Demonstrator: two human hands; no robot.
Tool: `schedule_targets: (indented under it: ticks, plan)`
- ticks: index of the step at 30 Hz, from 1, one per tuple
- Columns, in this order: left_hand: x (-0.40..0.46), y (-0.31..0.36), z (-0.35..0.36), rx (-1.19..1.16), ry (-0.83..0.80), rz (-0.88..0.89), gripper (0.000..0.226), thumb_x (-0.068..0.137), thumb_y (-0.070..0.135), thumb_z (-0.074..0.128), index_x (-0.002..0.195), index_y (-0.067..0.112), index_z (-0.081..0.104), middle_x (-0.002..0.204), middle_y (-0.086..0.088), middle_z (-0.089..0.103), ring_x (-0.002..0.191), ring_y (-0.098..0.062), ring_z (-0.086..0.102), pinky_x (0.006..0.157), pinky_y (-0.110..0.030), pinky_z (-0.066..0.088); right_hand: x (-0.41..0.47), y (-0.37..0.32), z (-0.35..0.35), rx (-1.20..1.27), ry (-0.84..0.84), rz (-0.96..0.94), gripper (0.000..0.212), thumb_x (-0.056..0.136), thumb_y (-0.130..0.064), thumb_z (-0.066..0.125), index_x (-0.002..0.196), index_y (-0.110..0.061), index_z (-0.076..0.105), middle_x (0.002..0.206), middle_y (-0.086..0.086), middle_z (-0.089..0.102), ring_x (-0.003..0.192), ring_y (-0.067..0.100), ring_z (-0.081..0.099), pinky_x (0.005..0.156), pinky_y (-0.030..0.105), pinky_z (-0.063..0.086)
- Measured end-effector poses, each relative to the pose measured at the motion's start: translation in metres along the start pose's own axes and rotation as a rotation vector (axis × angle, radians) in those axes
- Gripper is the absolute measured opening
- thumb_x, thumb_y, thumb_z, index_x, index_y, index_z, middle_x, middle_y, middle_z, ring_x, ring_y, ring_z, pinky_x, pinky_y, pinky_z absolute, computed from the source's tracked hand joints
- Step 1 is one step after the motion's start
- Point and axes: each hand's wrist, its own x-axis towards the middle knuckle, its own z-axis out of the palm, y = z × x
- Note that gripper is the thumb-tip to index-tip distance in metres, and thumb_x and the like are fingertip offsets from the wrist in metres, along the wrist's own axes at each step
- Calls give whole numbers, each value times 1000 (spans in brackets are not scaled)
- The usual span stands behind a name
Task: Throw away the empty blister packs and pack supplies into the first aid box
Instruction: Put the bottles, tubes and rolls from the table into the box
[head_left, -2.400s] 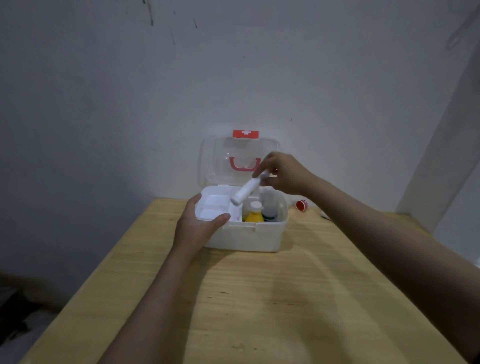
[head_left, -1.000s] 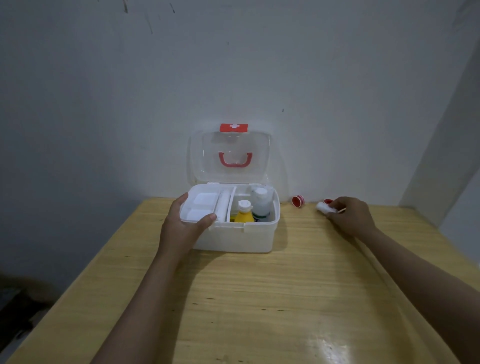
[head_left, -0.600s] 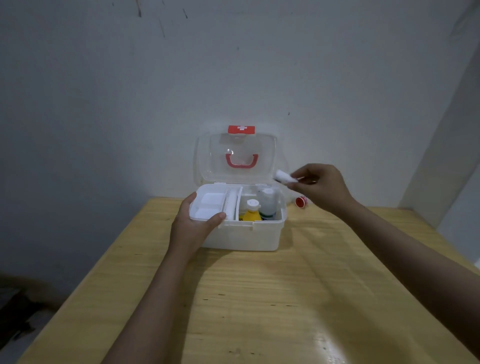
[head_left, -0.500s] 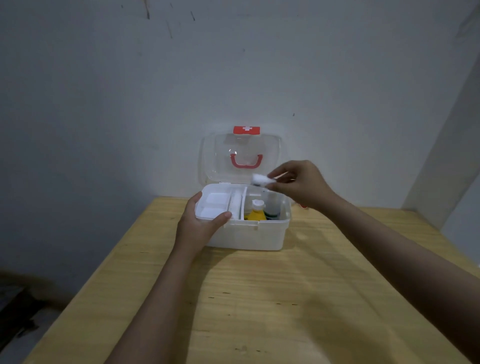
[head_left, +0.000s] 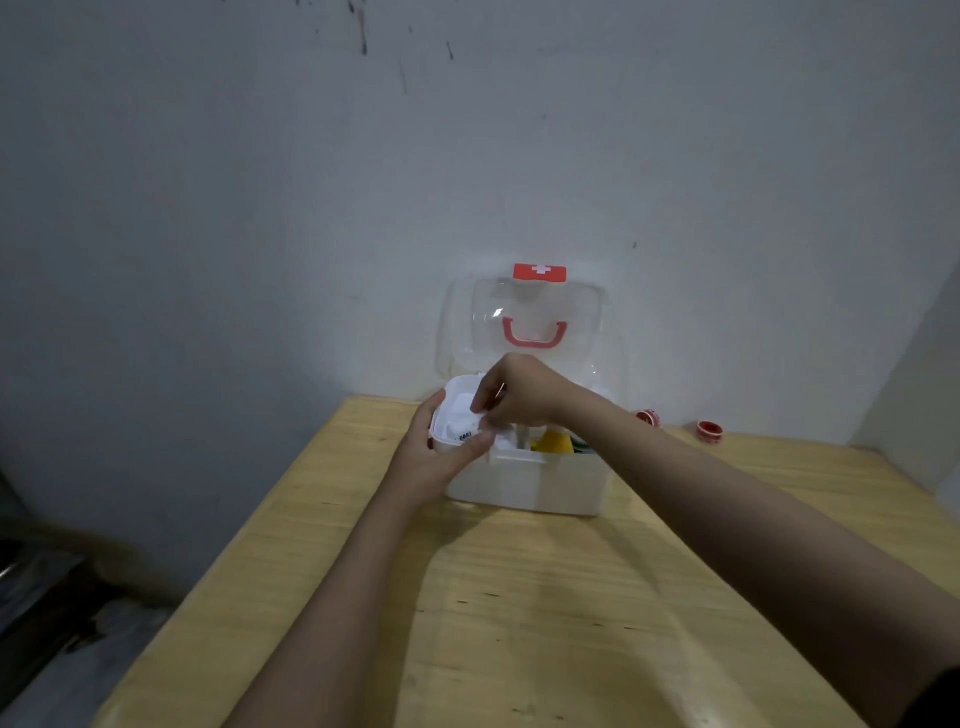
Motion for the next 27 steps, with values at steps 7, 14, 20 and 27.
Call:
schedule_targets:
  ticks: [7,14,20,27]
  plan:
    - [1,-5,1,-25,14,-8,85,70,45,78,142,32,34,130,14,42,118,-12,45,95,-31,46,-12,28,-24,70,128,14,25,77,-11,74,102,-8,72,104,5,72,85,11,65,87,29,55]
    - [1,-9,7,-20,91,21,82,70,42,79,140,33,38,133,12,44,118,-11,45,97,-33,45,-62,122,-57,113,461,279,23,80,-9,70,103,-4,71,102,11,72,80,14,62,70,18,45]
    - [4,-14,12,10,139,44,80,71,41,78,141,32,39,142,8,44,120,-12,44,94,-32,46,-98,209,-43,27,540,541,29,80,-9,68,109,-3,68,115,15,68,101,28,64,85,33,48]
    - [3,-15,14,-43,147,62,76,73,34,78,140,31,41,133,12,48,116,-11,50,80,-20,47,-100,255,-6,29,571,663,30,81,-23,69,109,-12,68,118,12,65,108,29,59,87,38,48]
